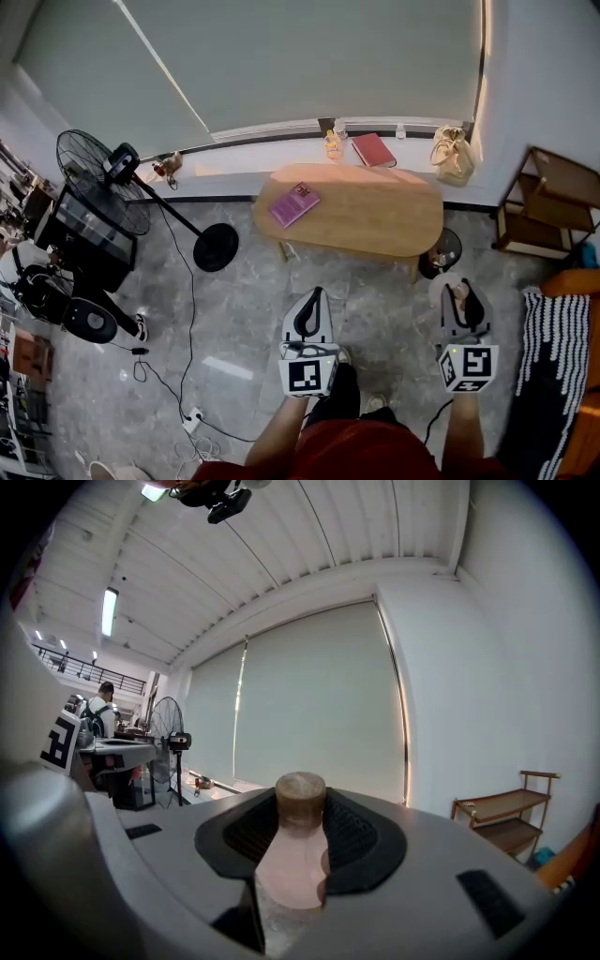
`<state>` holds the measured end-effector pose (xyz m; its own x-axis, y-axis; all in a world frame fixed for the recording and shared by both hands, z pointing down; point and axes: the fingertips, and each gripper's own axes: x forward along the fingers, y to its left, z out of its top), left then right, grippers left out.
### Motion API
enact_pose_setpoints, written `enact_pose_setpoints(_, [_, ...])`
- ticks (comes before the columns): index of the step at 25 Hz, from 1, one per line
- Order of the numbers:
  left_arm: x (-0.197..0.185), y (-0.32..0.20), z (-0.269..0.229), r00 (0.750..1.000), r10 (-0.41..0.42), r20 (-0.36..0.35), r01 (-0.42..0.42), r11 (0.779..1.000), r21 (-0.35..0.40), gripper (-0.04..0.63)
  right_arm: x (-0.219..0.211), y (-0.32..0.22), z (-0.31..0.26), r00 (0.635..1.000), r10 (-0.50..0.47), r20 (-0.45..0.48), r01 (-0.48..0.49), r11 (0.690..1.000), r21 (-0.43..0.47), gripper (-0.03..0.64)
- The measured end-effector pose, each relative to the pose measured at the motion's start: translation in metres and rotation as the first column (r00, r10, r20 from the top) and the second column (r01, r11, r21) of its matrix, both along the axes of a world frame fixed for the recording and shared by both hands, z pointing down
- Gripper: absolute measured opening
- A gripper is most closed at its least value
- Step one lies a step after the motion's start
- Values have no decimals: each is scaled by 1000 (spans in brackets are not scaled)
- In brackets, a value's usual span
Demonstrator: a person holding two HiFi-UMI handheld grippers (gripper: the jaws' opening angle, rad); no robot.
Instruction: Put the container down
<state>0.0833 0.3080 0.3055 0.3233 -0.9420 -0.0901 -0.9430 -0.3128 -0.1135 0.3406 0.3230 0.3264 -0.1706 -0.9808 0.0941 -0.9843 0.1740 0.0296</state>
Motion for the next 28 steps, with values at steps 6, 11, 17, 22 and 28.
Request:
enact_pose_setpoints(6, [-43,-54,18,1000,-28,-4,27,1000,-6,6,-40,-60,6,998,-34,-44,34,999,3,140])
enact_pose_setpoints(11, [-83,-125,19,999,-48,-12,47,999,-20,6,-83,-132,-3,995,-59,-74,59,998,-1,140])
enact_pose_setpoints(17, [-125,-191,19,998,-67,-17,66,998,-11,6,-128,-202,-6,994,-79,-78,79,997,-3,140])
enact_pose_setpoints(22, [-160,-228,15,997,-60,-55,60,998,-3,6,-164,-248,-8,992,-96,-83,95,995,-15,140])
enact_pose_setpoints(28, [-192,-268,22,995,-87,-49,87,996,-13,6,-196,-290,0,990,-112,-82,110,993,-32,140])
